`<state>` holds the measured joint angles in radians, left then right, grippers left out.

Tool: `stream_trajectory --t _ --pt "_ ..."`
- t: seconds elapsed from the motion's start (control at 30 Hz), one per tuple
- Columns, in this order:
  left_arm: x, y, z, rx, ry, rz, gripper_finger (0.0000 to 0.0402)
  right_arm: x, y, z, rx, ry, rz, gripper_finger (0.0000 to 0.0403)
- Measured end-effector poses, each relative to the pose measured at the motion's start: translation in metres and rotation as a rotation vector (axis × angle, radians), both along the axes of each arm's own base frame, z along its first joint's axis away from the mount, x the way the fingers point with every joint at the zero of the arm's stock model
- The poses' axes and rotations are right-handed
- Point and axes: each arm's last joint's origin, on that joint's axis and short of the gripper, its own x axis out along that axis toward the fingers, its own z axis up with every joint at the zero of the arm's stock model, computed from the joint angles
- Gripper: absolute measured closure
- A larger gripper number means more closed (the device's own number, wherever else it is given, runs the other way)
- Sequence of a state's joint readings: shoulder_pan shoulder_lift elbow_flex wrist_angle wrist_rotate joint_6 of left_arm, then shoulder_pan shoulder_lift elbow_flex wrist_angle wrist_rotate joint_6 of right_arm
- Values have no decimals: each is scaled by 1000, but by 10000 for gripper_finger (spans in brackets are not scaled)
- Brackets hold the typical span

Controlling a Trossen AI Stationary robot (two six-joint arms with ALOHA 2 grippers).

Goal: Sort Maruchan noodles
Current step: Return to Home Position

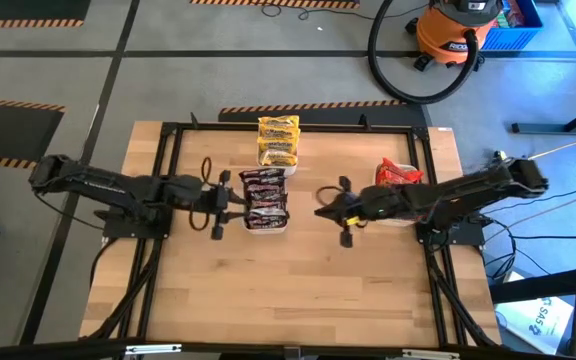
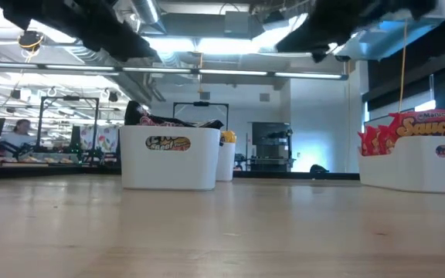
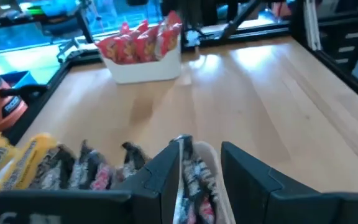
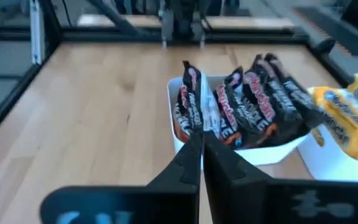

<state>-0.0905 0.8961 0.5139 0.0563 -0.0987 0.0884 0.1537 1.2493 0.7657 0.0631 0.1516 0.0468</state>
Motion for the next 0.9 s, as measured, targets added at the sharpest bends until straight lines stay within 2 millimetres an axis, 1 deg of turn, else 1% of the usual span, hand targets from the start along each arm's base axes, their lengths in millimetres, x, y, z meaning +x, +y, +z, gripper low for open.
stream_trajectory --t 0.1,0.17,0.43,0.5,0.6,0.73,0.8,0.9 --pt "-6 8 -1 -18 -23 -1 295 -19 -6 -4 29 -87 -3 402" --pt "-10 12 -3 -27 -35 -3 308 -33 -9 -10 45 -121 -5 402" --pt "-29 22 -10 -48 -123 -4 384 -80 -17 -17 98 -321 -33 402" --pt "-33 23 -12 -52 -133 -10 396 -90 -18 -18 115 -376 -34 402" --pt "-39 25 -16 -60 -143 5 396 -103 -20 -26 122 -410 -34 402" --pt "-47 24 -18 -76 -182 7 398 -115 -21 -35 147 -446 -37 402" --pt "-51 23 -23 -83 -183 0 400 -120 -22 -40 151 -460 -37 402" --pt "-56 21 -28 -91 -245 -10 398 -127 -23 -47 157 -484 -37 402"
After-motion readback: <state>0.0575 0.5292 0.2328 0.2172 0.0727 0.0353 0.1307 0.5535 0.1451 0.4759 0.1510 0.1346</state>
